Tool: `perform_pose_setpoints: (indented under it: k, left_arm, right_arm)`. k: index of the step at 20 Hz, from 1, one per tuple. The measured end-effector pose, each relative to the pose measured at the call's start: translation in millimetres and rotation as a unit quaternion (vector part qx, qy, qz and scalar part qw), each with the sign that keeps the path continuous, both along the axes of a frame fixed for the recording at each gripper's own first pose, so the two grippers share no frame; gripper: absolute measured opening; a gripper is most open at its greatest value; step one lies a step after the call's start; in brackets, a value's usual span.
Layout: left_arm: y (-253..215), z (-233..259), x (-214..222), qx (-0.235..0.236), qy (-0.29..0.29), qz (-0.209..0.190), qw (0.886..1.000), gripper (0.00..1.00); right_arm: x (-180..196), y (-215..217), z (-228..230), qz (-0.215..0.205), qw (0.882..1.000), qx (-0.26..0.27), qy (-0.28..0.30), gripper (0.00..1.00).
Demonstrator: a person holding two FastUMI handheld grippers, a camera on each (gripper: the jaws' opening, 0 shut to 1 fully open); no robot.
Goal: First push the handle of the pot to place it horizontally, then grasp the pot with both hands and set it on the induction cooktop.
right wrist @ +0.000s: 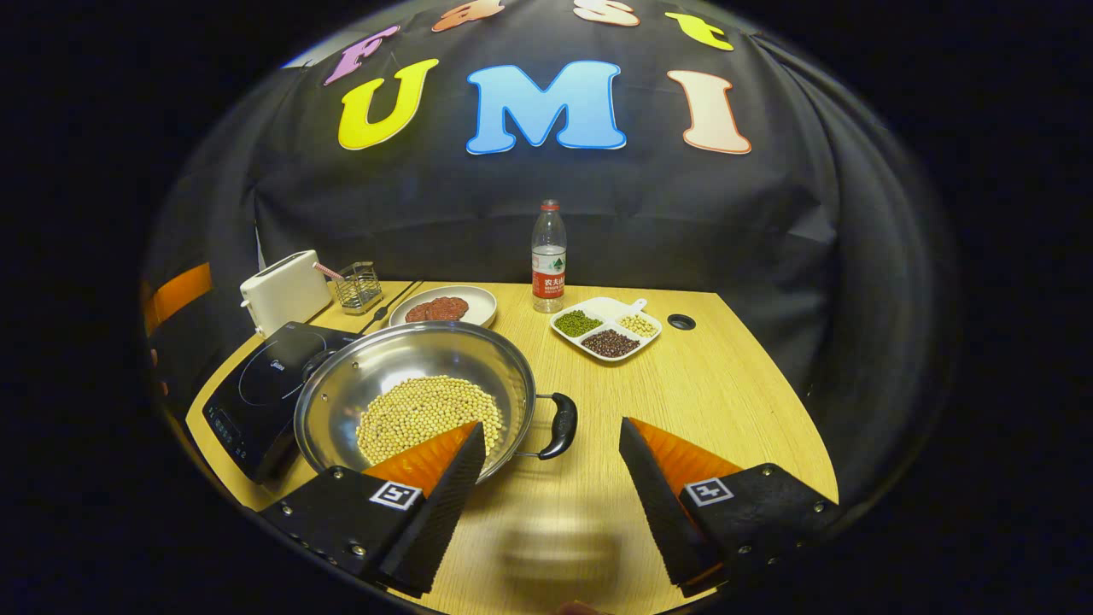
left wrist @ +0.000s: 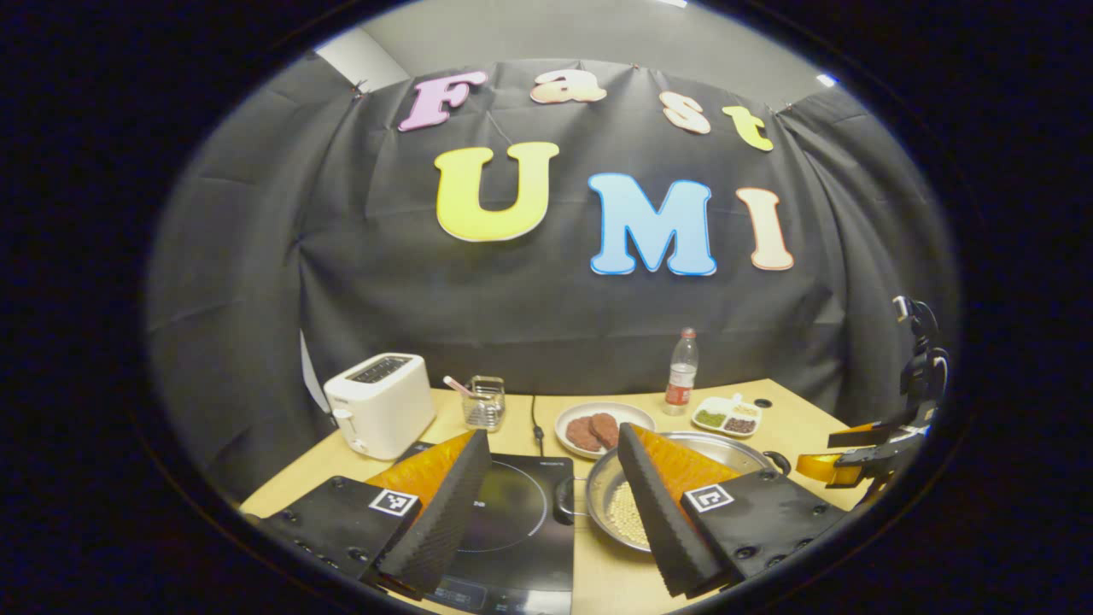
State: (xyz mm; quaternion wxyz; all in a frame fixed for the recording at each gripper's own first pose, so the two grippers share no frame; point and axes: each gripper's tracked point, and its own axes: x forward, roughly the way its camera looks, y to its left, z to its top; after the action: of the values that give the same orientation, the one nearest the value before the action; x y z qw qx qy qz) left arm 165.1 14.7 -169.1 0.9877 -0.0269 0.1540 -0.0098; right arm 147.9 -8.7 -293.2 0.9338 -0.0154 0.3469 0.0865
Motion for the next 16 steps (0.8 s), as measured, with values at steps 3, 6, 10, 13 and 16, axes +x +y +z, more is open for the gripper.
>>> perform_pose_setpoints:
  k: [3,6,10,13,16]
  left_arm:
    - [-8,-26,14,-0.011,0.03,-0.019,0.999,0.98]
    - [-19,-51,28,-0.01,0.056,-0.042,0.998,0.98]
    - [-28,-86,44,-0.009,0.093,-0.059,0.994,0.98]
    - [-29,-115,54,-0.012,0.122,-0.056,0.991,0.98]
    - [-29,-140,61,-0.016,0.149,-0.054,0.987,0.95]
  right_arm:
    - [1,0,-3,0.002,1.0,-0.002,0.001,0.96]
    - [6,0,-5,0.0,1.0,0.001,0.002,0.96]
    - [11,-1,-12,-0.005,1.0,0.008,0.01,0.96]
    - [15,-2,-18,-0.005,1.0,0.006,0.014,0.96]
    - [20,-2,-24,-0.005,1.0,0.005,0.02,0.96]
